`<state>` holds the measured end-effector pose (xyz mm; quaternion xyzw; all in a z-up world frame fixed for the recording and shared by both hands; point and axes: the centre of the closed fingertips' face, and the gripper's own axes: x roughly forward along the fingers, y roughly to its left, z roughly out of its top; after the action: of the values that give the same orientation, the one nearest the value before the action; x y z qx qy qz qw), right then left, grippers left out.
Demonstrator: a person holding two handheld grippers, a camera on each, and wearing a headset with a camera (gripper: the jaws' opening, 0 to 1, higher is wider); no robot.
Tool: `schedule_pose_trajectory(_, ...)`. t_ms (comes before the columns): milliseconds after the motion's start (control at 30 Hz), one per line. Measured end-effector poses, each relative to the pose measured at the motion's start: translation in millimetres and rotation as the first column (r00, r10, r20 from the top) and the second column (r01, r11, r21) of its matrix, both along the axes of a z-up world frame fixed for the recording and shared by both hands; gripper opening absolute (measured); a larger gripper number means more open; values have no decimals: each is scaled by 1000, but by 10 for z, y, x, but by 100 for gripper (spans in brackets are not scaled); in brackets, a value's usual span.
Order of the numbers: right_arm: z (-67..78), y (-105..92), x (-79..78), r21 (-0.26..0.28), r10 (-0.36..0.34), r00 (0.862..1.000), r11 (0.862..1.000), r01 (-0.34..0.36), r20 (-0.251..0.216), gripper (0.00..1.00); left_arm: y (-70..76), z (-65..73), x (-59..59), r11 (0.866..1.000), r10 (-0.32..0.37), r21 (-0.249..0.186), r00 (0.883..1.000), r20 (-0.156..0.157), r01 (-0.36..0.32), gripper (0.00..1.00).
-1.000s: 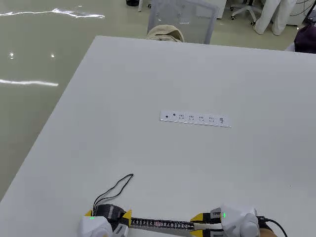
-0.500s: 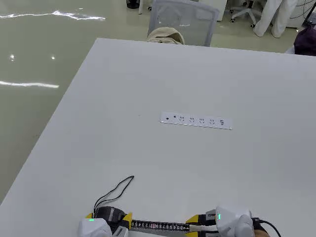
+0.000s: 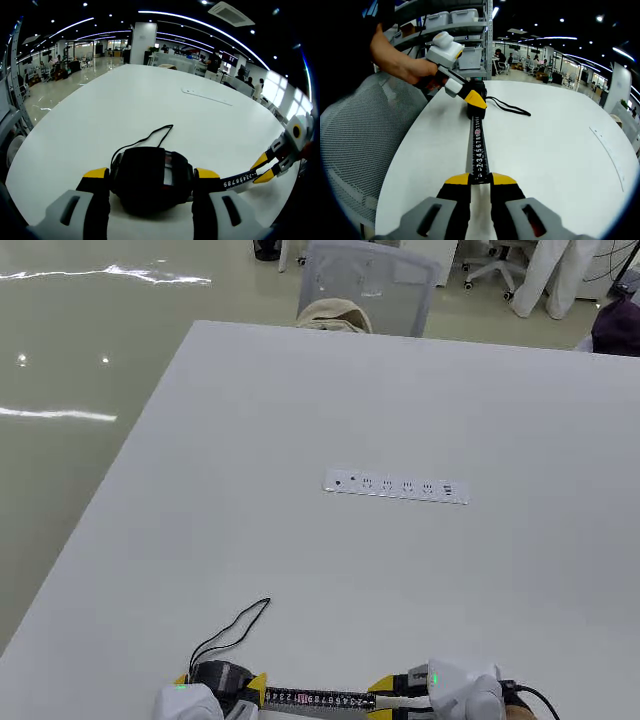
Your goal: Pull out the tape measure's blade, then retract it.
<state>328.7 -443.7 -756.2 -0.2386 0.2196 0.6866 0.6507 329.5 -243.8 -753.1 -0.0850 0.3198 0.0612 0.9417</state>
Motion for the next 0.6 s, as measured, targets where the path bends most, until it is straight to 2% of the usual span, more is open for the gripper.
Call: schedule_pose_trajectory(600, 1, 131, -6, 6, 6, 1000, 1000, -6, 1, 13, 8, -9, -4, 999, 3, -38, 1000, 1, -2, 64)
